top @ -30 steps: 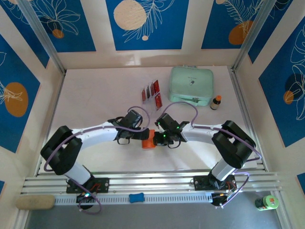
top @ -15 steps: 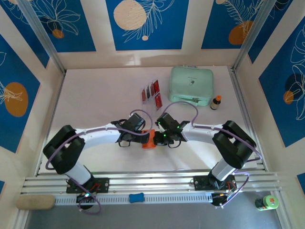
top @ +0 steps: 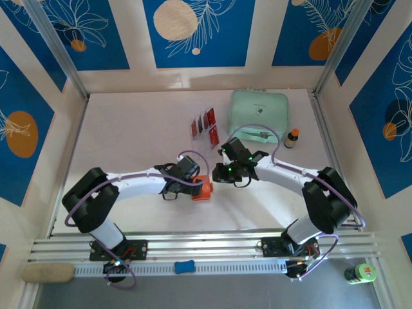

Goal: Put the credit cards into the card holder

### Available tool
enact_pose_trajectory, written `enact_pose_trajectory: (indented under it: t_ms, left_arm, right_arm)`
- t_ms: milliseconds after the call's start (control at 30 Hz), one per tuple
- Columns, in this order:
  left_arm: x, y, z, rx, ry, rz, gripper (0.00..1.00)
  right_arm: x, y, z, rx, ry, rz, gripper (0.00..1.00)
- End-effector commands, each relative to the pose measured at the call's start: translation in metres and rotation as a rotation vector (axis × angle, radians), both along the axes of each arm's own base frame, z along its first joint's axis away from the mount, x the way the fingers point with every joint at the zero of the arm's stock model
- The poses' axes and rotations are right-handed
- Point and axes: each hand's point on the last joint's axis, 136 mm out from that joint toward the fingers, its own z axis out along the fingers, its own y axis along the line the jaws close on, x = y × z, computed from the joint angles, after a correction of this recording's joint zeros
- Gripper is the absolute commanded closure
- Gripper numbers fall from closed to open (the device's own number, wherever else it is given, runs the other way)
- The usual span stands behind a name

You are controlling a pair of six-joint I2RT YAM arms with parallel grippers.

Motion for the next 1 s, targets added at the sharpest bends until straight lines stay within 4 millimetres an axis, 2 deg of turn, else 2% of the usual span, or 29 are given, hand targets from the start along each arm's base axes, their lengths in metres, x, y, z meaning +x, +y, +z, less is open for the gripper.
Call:
enact_pose_trajectory:
  t_ms: [0,367,567,667,867,967]
  left_arm:
    - [-0.015,0.022,-0.019,0.126,0.053,-0.011,0.0]
    - [-0.014,0.022,-0.019,0.123,0.05,-0.006,0.0]
    - [-0.014,0.022,-0.019,0.123,0.05,-0.006,0.0]
    - [-0.014,0.022,-0.018,0.122,0.047,-0.005,0.0]
    - [-0.015,0.022,-0.019,0.121,0.047,-0.005,0.0]
    - [-0.014,0.023,-0.018,0.121,0.046,-0.004,0.0]
  right_arm:
    - [-0.002,0.001,-0.007,-0.036,0.033,0.028,0.79]
    - [0.0,0.018,-0.018,-0.059,0.055,0.072,0.76]
    - [-0.002,0.016,-0.025,-0.087,0.068,0.073,0.77]
    - [-0.003,0.013,-0.03,-0.103,0.077,0.071,0.81]
    - [-0.004,0.009,-0.032,-0.109,0.08,0.064,0.97]
    - [-0.004,0.008,-0.029,-0.104,0.075,0.061,0.97]
